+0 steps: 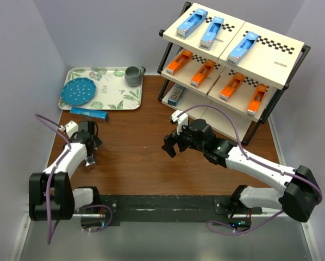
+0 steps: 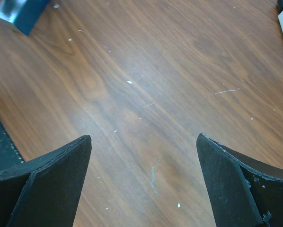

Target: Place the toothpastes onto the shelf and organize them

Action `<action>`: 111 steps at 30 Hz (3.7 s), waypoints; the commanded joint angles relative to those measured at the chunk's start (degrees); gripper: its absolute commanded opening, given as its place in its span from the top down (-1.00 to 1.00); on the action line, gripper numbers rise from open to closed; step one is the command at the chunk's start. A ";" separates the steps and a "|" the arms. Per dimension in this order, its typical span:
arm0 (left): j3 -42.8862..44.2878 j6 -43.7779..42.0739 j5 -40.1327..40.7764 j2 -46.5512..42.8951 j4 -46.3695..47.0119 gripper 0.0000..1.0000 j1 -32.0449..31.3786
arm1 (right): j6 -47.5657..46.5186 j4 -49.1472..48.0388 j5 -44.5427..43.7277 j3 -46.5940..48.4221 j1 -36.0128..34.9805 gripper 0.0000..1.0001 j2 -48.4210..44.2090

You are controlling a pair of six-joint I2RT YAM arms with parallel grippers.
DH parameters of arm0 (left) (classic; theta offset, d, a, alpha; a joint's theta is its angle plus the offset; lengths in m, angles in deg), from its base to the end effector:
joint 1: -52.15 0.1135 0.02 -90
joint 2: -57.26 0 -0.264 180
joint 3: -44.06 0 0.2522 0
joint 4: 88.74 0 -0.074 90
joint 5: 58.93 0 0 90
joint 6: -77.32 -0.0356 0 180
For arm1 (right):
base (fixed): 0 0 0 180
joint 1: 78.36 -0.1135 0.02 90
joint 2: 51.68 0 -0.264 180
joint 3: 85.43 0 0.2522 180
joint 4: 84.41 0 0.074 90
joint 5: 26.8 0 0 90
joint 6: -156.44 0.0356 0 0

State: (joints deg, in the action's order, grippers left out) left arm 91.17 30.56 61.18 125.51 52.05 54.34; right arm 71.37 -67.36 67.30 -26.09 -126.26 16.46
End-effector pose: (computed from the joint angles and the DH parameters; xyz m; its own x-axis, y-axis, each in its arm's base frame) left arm 0.2084 0.0258 0.1767 -0.4401 -0.6099 -0.6591 -0.7997 0.6001 -0.0213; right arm 0.1788 0.2017 0.2722 -0.3585 -0.2690 -0.8939 -0.7552 0.6465 0.1084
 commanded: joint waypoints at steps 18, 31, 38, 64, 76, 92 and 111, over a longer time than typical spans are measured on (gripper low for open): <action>0.23 -3.78 -16.22 9.19 2.51 0.10 2.12 | 2.10 0.31 -0.32 -1.64 -0.09 -0.93 -6.88; 10.15 -18.51 -20.26 7.52 -0.56 0.33 -26.70 | 1.93 7.87 5.03 -3.74 -0.09 -0.95 -17.94; 17.89 -35.23 -23.77 7.25 -2.05 0.35 -45.41 | -5.61 12.79 7.24 -3.92 -0.09 -0.97 -23.13; 26.60 -66.88 -44.87 -4.35 -8.56 0.36 -58.36 | -24.25 14.46 21.30 -1.47 0.00 -0.97 -23.94; 29.06 -69.35 -48.12 -3.47 -10.41 0.36 -59.06 | -28.74 15.96 24.99 2.58 0.00 -0.93 -18.22; 29.24 -70.49 -51.47 -1.54 -10.58 0.30 -59.06 | -30.50 18.07 25.87 3.55 -0.09 -0.16 -14.79; 8.68 -61.01 -31.78 -18.14 16.21 -0.87 -52.85 | -20.42 13.60 11.74 -1.72 0.00 0.50 -15.05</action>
State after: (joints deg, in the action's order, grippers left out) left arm 103.71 -35.71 22.34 112.55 55.85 -3.07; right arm 45.01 -47.98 86.14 -26.42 -126.39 1.64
